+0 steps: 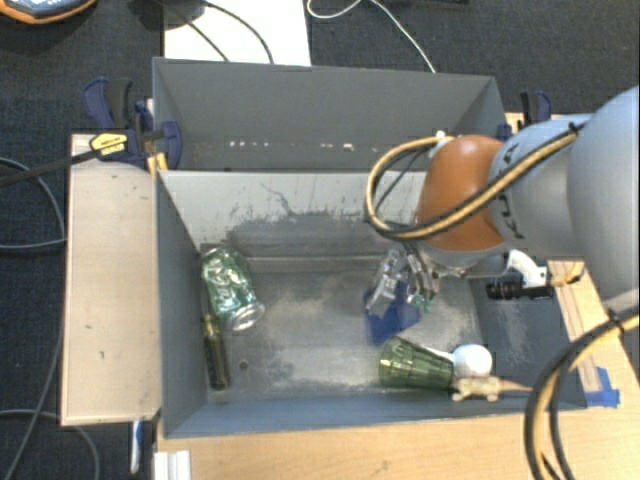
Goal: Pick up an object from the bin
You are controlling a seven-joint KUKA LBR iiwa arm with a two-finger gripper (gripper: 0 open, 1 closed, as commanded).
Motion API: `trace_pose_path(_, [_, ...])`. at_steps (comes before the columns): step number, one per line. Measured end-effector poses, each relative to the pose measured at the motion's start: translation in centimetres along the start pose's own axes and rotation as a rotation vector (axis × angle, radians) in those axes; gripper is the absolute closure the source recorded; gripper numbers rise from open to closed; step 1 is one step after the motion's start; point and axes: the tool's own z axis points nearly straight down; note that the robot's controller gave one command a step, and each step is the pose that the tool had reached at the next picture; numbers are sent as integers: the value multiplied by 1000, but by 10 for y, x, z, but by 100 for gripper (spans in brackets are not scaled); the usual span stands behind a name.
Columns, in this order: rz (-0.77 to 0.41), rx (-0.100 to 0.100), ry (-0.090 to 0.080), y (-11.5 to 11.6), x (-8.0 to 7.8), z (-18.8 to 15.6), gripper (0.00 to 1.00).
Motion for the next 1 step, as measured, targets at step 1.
trace_pose_path(1, [-12, 2, 3, 5, 7, 0, 100])
